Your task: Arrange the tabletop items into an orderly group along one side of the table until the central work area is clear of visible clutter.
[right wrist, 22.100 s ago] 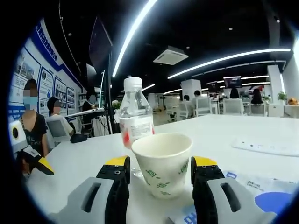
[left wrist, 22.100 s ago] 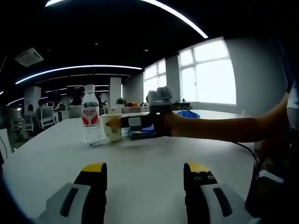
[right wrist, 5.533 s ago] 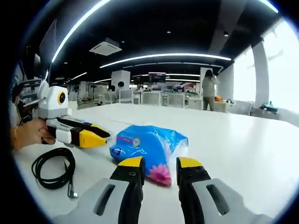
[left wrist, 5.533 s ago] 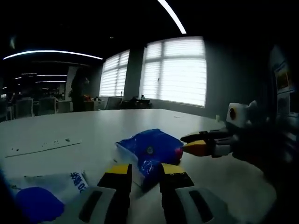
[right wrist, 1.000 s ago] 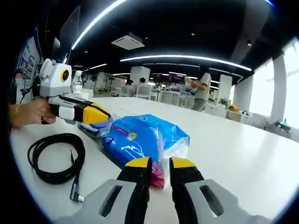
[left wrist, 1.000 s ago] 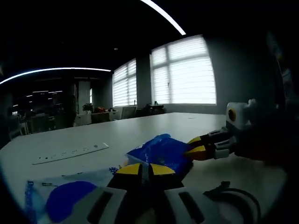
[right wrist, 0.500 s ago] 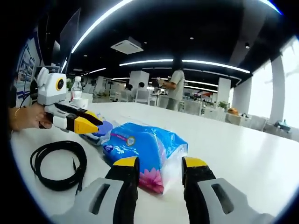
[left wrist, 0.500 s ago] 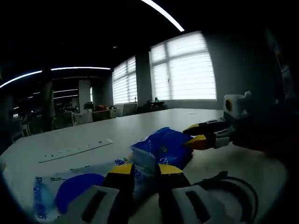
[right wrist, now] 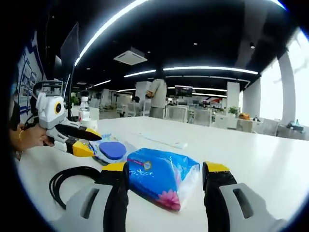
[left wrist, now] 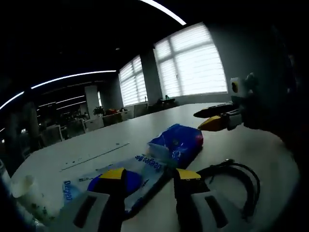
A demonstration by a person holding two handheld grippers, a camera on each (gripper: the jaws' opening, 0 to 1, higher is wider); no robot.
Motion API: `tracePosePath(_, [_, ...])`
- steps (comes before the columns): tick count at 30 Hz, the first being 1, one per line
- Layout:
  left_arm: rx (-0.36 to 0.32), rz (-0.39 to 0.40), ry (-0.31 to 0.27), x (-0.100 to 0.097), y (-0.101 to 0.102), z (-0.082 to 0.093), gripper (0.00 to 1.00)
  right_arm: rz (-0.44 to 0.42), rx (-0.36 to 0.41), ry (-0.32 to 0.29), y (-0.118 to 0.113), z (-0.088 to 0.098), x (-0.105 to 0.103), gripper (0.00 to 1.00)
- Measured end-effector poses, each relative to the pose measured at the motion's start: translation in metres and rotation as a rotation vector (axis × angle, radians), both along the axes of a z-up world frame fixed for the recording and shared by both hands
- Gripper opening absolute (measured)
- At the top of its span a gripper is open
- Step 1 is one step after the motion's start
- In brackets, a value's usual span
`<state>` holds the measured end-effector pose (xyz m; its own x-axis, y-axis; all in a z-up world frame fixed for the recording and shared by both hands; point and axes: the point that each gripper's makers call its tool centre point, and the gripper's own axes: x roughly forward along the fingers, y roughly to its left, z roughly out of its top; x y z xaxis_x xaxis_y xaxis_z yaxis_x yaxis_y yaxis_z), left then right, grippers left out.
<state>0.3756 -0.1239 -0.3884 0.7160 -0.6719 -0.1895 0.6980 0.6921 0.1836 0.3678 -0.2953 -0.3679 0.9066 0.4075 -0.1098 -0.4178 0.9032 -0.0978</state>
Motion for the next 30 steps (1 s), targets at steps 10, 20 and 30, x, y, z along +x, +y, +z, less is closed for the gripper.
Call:
tracePosePath(10, [0.009, 0.010, -0.023, -0.023, 0.031, 0.005, 0.47, 0.054, -0.010, -0.024, 0.030, 0.018, -0.022, 0.64])
tracePosePath(20, [-0.022, 0.066, -0.083, -0.041, 0.072, 0.022, 0.51, 0.024, 0.008, 0.018, 0.022, 0.001, -0.035, 0.66])
tracePosePath(30, [-0.065, 0.121, -0.089, -0.062, 0.109, 0.022, 0.67, 0.017, 0.053, -0.036, 0.027, 0.013, -0.053, 0.71])
